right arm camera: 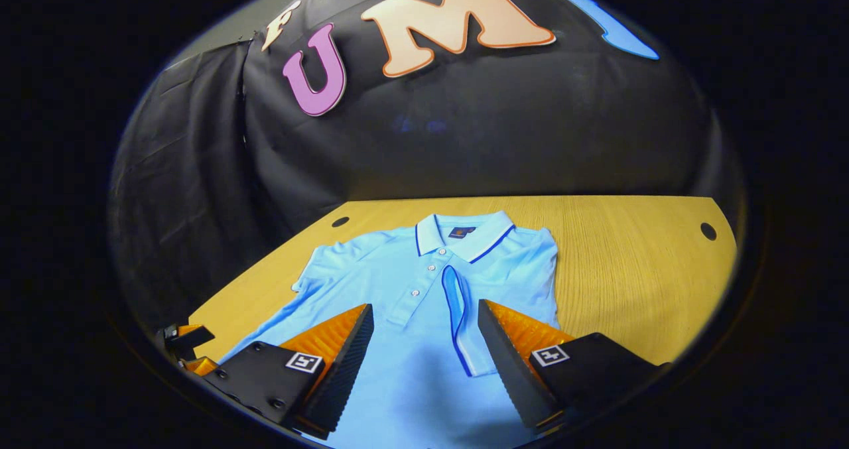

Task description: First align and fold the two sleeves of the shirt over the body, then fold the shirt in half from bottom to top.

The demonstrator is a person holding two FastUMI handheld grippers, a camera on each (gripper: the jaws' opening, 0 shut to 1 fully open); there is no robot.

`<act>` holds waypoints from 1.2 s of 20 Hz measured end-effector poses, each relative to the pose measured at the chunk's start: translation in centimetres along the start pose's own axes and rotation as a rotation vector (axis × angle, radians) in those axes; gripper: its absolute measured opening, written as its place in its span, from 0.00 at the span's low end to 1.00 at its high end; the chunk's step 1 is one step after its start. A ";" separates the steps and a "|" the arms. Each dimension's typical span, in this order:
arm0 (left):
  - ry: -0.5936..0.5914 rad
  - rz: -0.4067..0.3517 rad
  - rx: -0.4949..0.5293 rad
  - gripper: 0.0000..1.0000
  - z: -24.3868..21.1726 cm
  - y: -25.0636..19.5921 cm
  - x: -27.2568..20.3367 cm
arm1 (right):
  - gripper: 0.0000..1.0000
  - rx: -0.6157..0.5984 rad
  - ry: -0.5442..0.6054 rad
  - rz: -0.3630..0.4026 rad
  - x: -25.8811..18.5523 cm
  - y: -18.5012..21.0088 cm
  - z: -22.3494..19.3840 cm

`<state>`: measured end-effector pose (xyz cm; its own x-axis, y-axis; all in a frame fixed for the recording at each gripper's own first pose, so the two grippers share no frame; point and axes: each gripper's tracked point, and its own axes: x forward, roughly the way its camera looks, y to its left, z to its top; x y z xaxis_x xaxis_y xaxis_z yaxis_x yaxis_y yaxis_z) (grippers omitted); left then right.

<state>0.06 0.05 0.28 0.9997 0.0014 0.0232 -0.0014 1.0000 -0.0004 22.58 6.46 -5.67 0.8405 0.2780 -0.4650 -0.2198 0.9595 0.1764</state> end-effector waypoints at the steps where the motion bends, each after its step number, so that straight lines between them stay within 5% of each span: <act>1: 0.002 -0.004 -0.001 0.95 0.0 -0.1 0.0 | 0.98 -0.002 -0.017 -0.005 -1.2 -0.1 -0.1; 13: 0.124 0.007 -0.075 0.95 0.3 4.1 2.7 | 0.98 -0.075 -0.168 -0.064 -14.6 -0.4 -3.1; 18: 0.116 0.022 -0.038 0.95 3.6 7.8 5.2 | 0.98 -0.058 -0.200 -0.081 -17.2 -0.5 -4.3; 24: 0.155 0.035 -0.112 0.94 5.8 11.3 10.6 | 0.98 -0.070 -0.201 -0.110 -18.2 -1.0 -5.4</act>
<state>10.49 11.39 6.28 0.9908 0.0271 -0.1325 -0.0419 0.9930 -0.1103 4.82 0.70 -2.10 0.9414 0.1637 -0.2948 -0.1495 0.9863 0.0701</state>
